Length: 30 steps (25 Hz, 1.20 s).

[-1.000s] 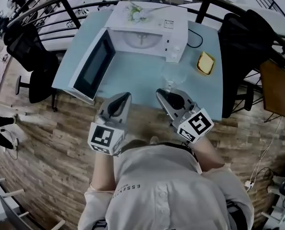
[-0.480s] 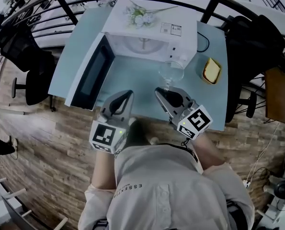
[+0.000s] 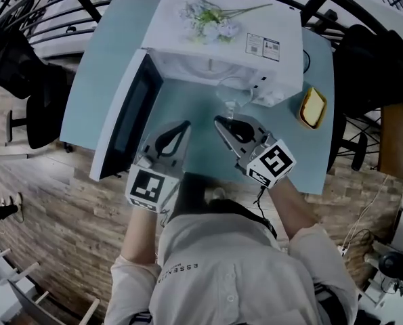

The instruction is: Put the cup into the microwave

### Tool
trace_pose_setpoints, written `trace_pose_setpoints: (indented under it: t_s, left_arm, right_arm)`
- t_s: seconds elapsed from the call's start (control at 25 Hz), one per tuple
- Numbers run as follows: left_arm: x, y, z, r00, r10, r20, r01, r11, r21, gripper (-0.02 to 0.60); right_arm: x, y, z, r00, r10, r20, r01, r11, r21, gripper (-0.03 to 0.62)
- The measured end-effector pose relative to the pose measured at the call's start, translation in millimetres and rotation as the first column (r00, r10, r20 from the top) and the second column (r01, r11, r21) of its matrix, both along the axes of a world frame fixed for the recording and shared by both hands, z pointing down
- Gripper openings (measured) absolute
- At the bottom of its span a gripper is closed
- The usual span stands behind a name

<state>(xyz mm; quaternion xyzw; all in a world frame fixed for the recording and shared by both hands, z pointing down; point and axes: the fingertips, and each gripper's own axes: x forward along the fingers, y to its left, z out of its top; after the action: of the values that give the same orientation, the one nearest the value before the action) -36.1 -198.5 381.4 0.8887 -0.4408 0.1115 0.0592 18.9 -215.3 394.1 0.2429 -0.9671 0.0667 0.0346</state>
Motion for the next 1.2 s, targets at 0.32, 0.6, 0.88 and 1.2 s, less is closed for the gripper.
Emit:
trace_pose_setpoints:
  t_s: [0.32,0.6,0.88,1.2]
  left_arm:
    - [-14.6,-36.7,30.4,0.999,-0.018,-0.032,0.016,0.998,-0.066,0.002]
    - [-22.9,-59.9,39.1,0.999,-0.009,-0.034,0.006,0.998,-0.068,0.002]
    - [-34.7,-76.3,47.9,0.999,-0.026,-0.037,0.022,0.995,-0.102,0.002]
    - [-38.8,-87.1,57.6,0.999,-0.025,-0.041,0.020,0.993,-0.112,0.002]
  right_arm:
    - [-23.3,-57.9,46.7,1.000,0.022,-0.020,-0.023,0.997,-0.073,0.023]
    - [-43.1,-98.3,72.1,0.999,0.040,-0.033,-0.043,0.995,-0.088,0.023]
    - [-55.2,-130.8,88.9,0.996,0.074,-0.039,-0.077,0.993,-0.087,0.023]
    - [-54.4,-148.2,104.0,0.992,0.113,-0.049,-0.116,0.991,-0.067,0.024]
